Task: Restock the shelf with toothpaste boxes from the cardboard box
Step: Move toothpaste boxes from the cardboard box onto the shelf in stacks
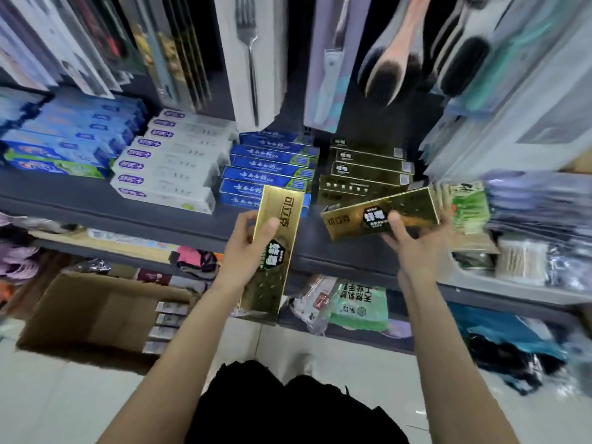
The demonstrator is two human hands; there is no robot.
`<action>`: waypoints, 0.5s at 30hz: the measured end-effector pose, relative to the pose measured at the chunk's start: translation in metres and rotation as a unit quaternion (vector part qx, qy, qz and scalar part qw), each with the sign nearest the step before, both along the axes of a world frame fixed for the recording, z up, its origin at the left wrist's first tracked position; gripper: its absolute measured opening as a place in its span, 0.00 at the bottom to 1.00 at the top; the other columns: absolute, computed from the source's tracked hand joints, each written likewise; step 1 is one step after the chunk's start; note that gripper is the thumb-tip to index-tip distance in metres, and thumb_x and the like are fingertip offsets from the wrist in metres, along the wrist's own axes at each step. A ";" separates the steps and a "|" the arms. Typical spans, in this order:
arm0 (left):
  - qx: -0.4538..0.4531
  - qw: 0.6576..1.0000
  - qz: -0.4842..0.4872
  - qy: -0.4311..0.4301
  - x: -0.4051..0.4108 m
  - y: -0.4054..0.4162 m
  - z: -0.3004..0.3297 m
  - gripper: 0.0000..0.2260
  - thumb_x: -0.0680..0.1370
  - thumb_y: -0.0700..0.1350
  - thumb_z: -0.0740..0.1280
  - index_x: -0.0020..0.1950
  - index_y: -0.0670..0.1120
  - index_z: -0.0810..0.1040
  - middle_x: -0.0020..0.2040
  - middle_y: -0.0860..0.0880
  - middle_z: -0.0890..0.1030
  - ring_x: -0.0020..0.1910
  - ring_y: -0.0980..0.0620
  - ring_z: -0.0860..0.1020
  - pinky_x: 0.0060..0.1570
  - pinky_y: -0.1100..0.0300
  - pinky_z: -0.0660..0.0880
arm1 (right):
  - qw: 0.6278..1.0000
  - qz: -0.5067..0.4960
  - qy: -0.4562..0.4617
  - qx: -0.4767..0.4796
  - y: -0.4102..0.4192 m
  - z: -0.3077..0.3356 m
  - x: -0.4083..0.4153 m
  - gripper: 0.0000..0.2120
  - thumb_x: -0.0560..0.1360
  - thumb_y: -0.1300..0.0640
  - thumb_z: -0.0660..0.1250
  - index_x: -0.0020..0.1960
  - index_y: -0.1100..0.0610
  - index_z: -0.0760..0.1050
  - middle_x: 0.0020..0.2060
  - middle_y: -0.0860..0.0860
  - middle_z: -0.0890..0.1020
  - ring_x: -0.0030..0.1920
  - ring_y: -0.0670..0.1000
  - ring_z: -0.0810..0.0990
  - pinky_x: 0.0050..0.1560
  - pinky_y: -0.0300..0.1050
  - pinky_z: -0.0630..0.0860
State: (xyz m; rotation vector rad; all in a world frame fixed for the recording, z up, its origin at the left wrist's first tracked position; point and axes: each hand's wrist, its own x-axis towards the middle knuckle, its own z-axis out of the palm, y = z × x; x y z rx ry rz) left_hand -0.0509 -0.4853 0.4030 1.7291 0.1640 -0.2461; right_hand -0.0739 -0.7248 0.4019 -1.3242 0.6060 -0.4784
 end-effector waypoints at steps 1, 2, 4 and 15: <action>-0.001 1.000 0.015 -0.001 0.002 -0.002 0.000 0.15 0.75 0.57 0.65 0.57 0.51 0.72 0.51 0.56 0.80 0.50 0.60 0.78 0.52 0.61 0.72 | 1.000 -0.019 0.010 0.020 0.001 -0.009 0.009 0.29 0.74 0.66 0.68 0.64 0.50 0.55 0.55 0.45 0.72 0.56 0.47 0.76 0.48 0.47 0.81; -0.003 1.000 0.030 -0.001 0.004 -0.005 0.000 0.15 0.75 0.58 0.65 0.56 0.51 0.73 0.51 0.55 0.81 0.50 0.58 0.78 0.52 0.60 0.72 | 0.998 -0.041 0.025 0.037 0.002 -0.020 0.017 0.30 0.73 0.67 0.69 0.66 0.52 0.55 0.57 0.48 0.72 0.56 0.49 0.75 0.49 0.48 0.81; -0.017 0.998 0.057 0.004 0.009 -0.008 0.000 0.15 0.75 0.59 0.65 0.56 0.51 0.74 0.51 0.52 0.81 0.51 0.55 0.79 0.53 0.58 0.74 | 0.992 -0.080 0.051 0.082 0.005 -0.035 0.032 0.33 0.73 0.66 0.69 0.70 0.56 0.55 0.60 0.53 0.70 0.57 0.51 0.74 0.52 0.50 0.80; -0.003 0.997 0.077 -0.008 0.029 -0.019 -0.002 0.16 0.75 0.58 0.66 0.54 0.48 0.76 0.48 0.50 0.80 0.47 0.53 0.79 0.48 0.58 0.74 | 0.968 -0.087 0.237 0.006 -0.012 -0.069 0.045 0.33 0.76 0.61 0.67 0.74 0.58 0.52 0.39 0.54 0.80 0.27 0.51 0.79 0.43 0.54 0.82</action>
